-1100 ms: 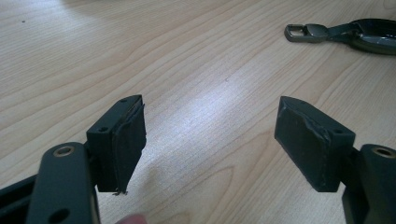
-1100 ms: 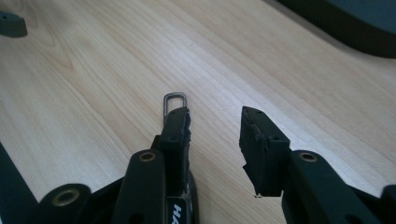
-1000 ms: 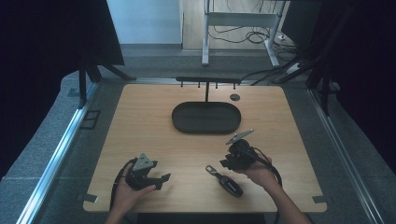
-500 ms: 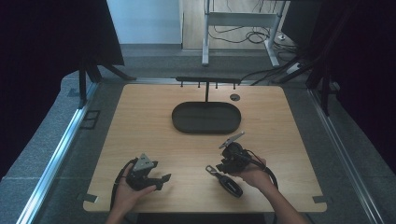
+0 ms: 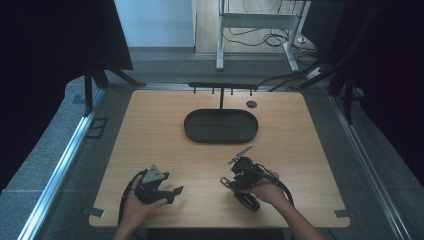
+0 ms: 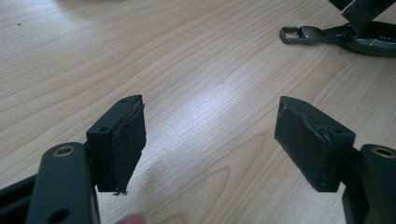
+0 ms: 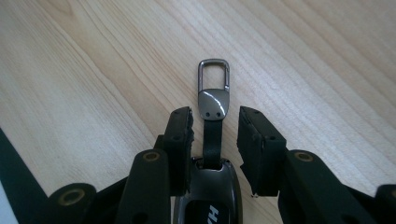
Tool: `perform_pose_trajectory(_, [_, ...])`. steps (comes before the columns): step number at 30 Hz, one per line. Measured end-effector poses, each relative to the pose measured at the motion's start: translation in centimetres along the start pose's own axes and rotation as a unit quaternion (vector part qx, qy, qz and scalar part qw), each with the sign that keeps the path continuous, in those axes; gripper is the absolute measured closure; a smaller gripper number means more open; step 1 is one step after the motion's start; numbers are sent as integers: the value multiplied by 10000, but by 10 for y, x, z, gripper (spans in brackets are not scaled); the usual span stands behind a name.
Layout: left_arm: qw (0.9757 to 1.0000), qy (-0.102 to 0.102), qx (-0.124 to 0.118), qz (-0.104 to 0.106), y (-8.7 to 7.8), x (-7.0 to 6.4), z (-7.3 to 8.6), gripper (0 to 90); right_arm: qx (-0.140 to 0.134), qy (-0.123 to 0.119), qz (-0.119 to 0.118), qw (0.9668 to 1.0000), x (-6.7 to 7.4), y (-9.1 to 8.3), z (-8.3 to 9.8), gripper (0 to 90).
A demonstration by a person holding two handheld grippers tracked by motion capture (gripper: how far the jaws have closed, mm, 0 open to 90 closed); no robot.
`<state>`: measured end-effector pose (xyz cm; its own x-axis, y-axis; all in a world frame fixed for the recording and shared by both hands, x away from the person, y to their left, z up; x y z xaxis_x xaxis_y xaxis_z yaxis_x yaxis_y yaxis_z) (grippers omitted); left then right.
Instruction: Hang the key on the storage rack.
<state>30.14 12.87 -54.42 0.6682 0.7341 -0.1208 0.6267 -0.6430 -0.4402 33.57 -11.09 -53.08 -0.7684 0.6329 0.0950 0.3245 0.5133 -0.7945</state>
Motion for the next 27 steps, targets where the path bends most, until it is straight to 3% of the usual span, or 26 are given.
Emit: perform_pose_trajectory(27, [10000,19,35,14,2,-1,2,253,761,-204,128,9968,3,23,12,691])
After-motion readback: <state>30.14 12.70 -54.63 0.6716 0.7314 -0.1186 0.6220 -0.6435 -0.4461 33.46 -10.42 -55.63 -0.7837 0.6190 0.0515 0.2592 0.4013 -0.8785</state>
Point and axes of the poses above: each handheld gripper's, and its own axes: y roughly forward along the jaws, z roughly out of its underside, x roughly to its left, the point moved 8 cm from there along y, roughly forward along the jaws, and after that the axes turned 14 degrees about -x, right-handed, at the moved point
